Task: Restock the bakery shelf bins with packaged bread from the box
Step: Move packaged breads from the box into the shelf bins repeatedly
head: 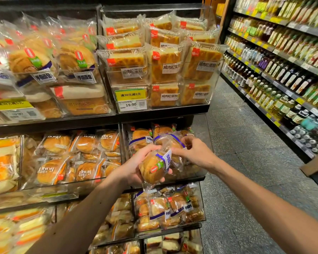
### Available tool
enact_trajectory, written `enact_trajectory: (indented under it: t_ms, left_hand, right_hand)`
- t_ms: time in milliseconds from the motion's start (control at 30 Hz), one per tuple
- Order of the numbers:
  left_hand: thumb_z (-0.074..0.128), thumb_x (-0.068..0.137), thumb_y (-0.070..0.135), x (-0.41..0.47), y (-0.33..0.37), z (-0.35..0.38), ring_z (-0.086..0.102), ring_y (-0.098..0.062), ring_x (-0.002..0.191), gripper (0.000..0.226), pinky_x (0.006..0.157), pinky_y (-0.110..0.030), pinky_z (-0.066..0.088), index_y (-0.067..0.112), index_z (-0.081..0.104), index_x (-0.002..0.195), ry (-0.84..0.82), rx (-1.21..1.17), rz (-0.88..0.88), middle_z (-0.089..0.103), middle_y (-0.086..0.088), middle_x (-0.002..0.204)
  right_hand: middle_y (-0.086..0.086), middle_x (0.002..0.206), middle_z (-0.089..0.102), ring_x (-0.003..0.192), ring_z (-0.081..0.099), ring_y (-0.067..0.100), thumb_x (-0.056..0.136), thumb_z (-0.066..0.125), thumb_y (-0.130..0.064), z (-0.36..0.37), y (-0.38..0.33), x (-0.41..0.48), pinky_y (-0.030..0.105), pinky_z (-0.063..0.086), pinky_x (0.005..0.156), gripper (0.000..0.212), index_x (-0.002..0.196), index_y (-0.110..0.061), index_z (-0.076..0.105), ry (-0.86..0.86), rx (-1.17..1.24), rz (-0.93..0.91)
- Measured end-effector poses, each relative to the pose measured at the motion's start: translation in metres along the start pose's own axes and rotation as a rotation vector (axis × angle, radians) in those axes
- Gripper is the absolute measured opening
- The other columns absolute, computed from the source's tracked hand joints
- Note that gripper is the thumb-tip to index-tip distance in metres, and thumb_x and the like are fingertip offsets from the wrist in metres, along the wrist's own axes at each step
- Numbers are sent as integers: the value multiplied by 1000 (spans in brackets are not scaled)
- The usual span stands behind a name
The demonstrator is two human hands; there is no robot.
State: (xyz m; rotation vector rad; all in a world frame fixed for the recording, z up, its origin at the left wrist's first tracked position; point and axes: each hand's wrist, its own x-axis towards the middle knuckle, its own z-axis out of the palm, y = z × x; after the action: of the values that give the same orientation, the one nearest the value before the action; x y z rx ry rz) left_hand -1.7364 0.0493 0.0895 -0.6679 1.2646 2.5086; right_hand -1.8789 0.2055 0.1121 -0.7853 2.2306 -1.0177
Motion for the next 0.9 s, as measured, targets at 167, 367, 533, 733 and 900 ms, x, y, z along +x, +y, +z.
enact_trajectory:
  t_ms: [167,367,533,733,900]
  left_hand:
    - [59,91,44,-6,3,-2,62,-42,102,50,72,-41,57,3,65,119,95,168,70,60,-36,119]
    - [58,90,44,-15,15,-11,61,-47,109,60,76,-44,59,3,52,134,228,192,148,61,-30,127]
    - [57,95,41,-21,13,-6,69,-30,83,40,77,-45,57,9,61,119,293,157,90,73,-16,90]
    - [64,84,50,-25,9,-8,66,-31,97,49,92,-49,54,15,64,118,389,174,72,69,-18,112]
    - [55,94,50,-25,8,-1,68,-24,92,39,76,-35,56,20,63,117,432,264,112,68,-13,108]
  right_hand:
    - [0,126,64,110,62,16,73,84,-45,-4,7,18,28,48,96,75,135,-14,56,26,-176,-147]
    - [9,143,46,137,34,30,86,65,-58,-6,18,60,43,25,115,74,141,-13,45,223,-946,-305]
    - [18,144,40,136,35,36,83,77,-46,3,35,99,45,35,112,75,141,-11,46,268,-1108,-238]
    - [17,130,51,124,48,35,80,81,-24,11,39,112,45,47,98,74,139,-6,40,342,-1085,-163]
    - [16,131,54,127,48,35,80,80,-16,18,44,107,44,50,94,61,129,-7,45,345,-1020,-132]
